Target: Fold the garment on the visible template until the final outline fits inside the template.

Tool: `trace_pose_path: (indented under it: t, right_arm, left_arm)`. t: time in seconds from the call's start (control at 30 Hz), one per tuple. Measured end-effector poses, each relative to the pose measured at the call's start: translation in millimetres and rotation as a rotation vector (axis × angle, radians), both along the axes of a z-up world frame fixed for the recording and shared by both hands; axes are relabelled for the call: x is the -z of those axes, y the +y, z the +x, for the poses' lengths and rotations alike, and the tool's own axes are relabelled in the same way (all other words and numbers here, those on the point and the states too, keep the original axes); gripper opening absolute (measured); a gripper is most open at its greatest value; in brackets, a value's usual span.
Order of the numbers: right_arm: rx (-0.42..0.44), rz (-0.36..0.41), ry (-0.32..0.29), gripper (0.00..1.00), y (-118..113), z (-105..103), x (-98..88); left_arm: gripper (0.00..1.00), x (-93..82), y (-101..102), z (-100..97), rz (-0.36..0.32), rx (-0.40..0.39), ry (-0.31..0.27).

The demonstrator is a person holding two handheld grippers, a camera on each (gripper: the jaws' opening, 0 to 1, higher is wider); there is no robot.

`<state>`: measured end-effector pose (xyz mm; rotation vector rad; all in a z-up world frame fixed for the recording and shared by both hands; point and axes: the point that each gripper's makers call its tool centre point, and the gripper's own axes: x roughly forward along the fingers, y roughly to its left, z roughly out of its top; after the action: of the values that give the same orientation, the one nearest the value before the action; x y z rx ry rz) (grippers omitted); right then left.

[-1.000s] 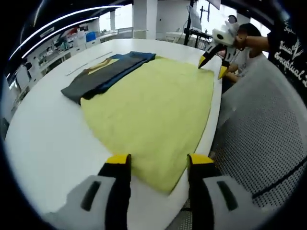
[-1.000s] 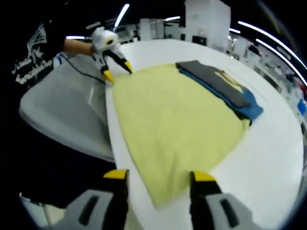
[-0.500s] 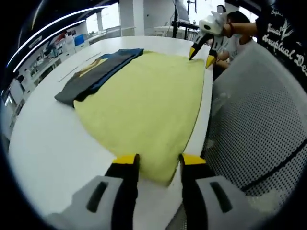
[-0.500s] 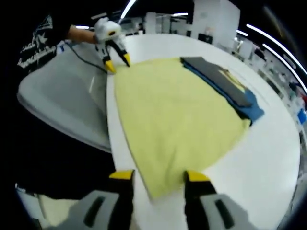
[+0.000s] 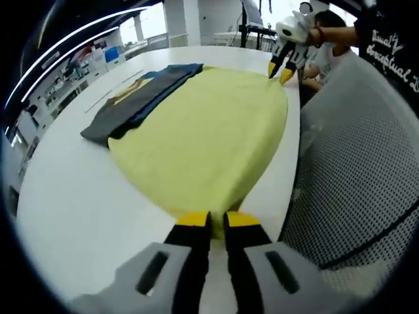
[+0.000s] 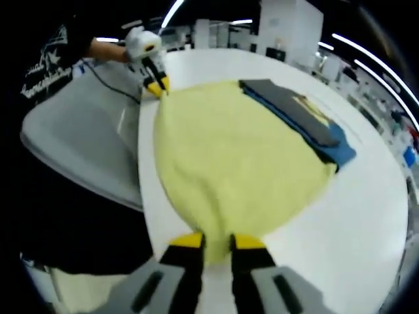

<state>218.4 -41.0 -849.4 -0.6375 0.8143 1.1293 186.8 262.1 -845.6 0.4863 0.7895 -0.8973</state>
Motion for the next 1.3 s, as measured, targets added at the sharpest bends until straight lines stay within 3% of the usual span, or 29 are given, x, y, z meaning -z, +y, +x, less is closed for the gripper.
trace_pose_path:
  t: [0.23,0.7,1.1,1.3]
  right_arm:
    - [0.015,0.022,0.024,0.01,1,1,-1.4]
    - [0.039,0.092,0.106,0.0,0,-19,-15.7]
    - [-0.062,0.083,0.193,0.0,1,-48,-32.5]
    - [-0.085,0.084,0.197,0.0,3,-48,-37.8]
  left_arm:
    - [0.01,-3.0,0,-1.3,0.033,0.014,-0.005]
    - [0.01,-19.1,2,-20.9,-0.001,-0.01,0.043]
    - [0.01,-25.6,5,-51.3,-0.021,0.07,0.134]
    - [0.01,-32.8,7,-51.7,-0.033,0.068,0.138]
